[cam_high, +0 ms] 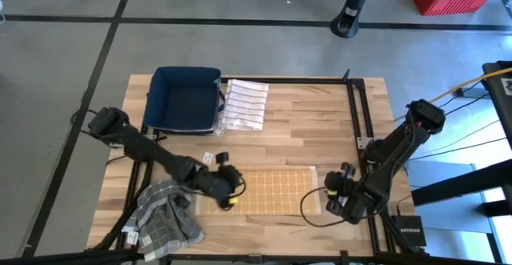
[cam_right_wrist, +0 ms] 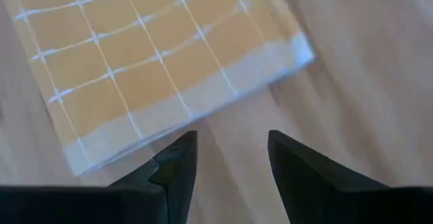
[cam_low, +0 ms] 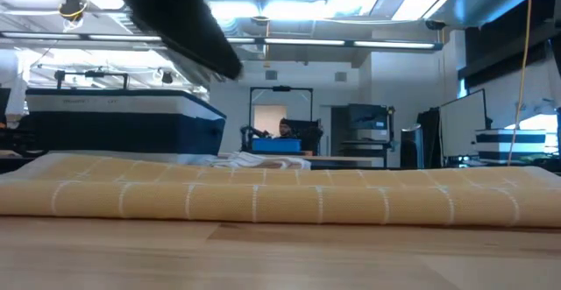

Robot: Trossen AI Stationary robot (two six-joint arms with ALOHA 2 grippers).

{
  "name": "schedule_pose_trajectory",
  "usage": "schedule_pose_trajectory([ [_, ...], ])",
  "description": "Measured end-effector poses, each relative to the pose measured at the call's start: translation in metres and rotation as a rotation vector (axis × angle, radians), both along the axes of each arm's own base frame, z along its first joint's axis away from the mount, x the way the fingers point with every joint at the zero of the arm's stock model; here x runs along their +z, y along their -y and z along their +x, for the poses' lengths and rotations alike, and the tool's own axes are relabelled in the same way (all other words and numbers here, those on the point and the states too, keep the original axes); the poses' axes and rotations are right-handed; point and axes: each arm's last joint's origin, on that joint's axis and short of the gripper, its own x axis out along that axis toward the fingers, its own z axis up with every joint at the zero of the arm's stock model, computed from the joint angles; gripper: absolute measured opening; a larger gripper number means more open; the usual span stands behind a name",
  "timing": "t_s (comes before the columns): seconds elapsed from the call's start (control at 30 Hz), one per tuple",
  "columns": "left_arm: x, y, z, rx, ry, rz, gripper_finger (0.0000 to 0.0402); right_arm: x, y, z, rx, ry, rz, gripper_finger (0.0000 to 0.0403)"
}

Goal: Fold towel
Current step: Fold the orange towel

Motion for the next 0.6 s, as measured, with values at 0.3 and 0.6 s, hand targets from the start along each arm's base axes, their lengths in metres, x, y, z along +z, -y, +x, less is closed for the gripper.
schedule_pose_trajectory([
  [0.3, -0.044, -0.005, 0.034, -0.098, -0.012, -0.004, 0.0125, -0.014, 0.014, -0.006, -0.129, 0.137, 0.363, 0.0184],
  [0.6, -0.055, -0.007, 0.036, -0.108, -0.049, 0.024, 0.0125, -0.031, 0.022, -0.011, -0.285, 0.168, 0.434, 0.0184],
])
